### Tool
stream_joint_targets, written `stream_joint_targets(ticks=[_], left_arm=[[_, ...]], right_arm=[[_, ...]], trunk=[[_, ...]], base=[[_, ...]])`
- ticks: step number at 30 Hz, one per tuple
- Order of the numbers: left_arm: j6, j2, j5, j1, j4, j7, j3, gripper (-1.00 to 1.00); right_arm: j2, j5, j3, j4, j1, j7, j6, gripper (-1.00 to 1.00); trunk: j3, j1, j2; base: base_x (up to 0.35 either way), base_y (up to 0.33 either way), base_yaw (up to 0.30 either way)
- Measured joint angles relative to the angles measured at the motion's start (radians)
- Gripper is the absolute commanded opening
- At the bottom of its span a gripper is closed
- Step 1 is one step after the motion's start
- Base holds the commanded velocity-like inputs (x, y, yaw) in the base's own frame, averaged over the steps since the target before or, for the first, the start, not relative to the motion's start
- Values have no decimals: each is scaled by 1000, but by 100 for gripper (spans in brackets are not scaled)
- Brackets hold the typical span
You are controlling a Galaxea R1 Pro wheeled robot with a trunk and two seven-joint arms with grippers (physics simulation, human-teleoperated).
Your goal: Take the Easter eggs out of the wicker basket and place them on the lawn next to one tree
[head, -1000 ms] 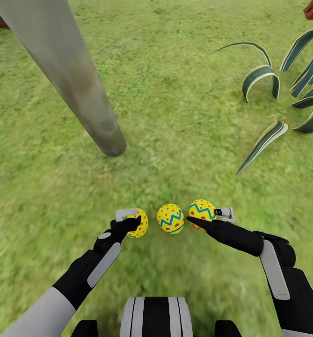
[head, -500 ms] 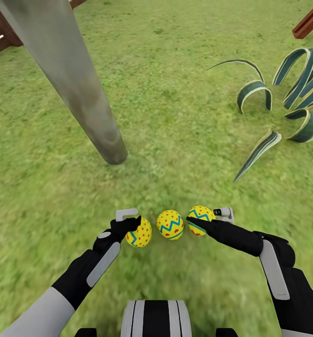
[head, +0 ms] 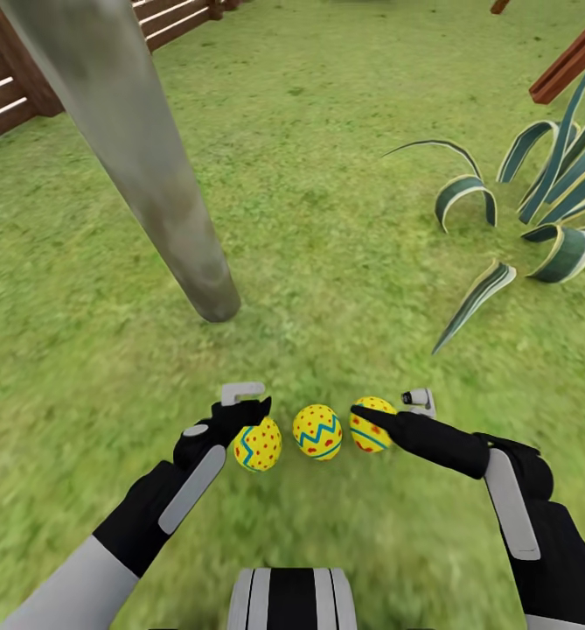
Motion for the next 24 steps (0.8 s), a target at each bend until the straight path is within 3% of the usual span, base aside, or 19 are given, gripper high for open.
stream_joint_targets(ticks=[5, 9, 16, 24], left_arm=[[112, -4, 7, -2, -12, 21, 12, 100], [187, -4, 10, -1, -30, 40, 53, 100], [214, 3, 9, -2, -37, 45, 86, 100], [270, 1, 8, -2, -76, 46, 92, 100]], right_arm=[[-1, 4, -5, 1, 0, -34, -28, 100], [3, 4, -3, 2, 0, -36, -43, 100], [2, 7, -5, 4, 0, -72, -49, 100], [0, 7, -6, 5, 1, -100, -81, 100]], trunk=[[22, -2, 1], [38, -4, 2], [65, -7, 4], [96, -11, 6]], base=[[0, 0, 0], [-5, 0, 0], [-199, 0, 0], [-251, -20, 0]])
